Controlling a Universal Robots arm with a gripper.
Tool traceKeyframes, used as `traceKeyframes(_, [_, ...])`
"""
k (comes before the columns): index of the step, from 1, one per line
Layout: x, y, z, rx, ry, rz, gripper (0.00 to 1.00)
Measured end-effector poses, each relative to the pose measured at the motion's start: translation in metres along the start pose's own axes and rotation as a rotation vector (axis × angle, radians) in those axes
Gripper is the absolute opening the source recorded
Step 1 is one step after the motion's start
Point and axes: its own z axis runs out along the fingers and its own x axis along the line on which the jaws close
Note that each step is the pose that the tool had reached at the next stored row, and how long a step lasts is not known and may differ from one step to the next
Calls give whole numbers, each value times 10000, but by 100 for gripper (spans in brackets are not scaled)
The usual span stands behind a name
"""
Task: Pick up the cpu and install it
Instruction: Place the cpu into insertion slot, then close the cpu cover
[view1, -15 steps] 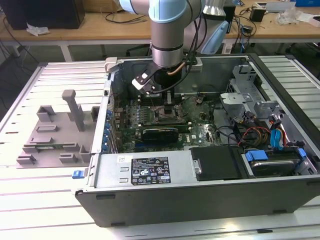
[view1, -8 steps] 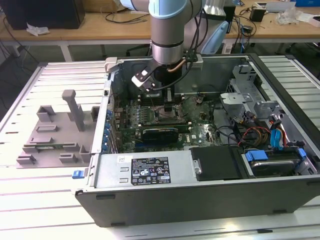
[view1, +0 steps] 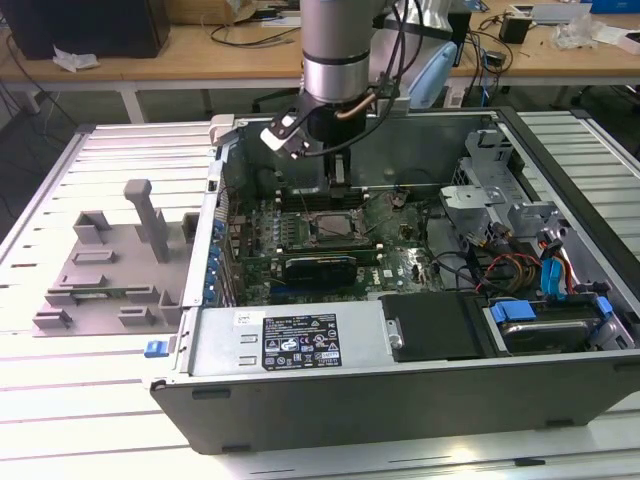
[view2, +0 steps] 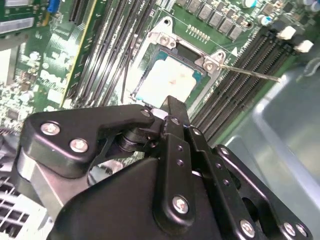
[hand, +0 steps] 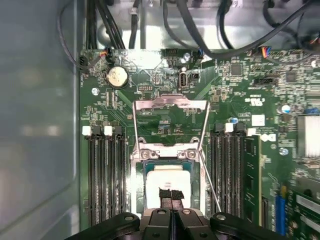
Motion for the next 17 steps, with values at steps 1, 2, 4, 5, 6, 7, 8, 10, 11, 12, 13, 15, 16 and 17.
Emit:
traceKeyframes(1, [-1,1,-40,0,-3,0,11])
traceKeyframes(2, [-1,4,-99,1,-8,-1,11])
traceKeyframes(4, [-1,5,-143,-1,-8,-1,11])
traceKeyframes(5, [-1,5,-143,-2,-8,-1,11])
traceKeyframes(6, [-2,5,-144,0,-10,0,11])
traceKeyframes(7, [-2,5,-144,0,-11,-1,11])
traceKeyframes(8, [-2,5,-145,0,-11,0,11])
traceKeyframes(10, [-2,5,-145,0,-10,0,11])
traceKeyframes(11, [-2,5,-145,0,-10,0,11])
traceKeyframes(12, [-2,5,-145,0,-10,0,11])
traceKeyframes(13, [-2,5,-145,0,-11,0,11])
traceKeyframes(15, [-2,5,-146,0,-10,-1,11])
traceKeyframes(16, [-2,5,-146,-1,-10,0,11])
traceKeyframes(17, [-2,5,-146,0,-10,0,11])
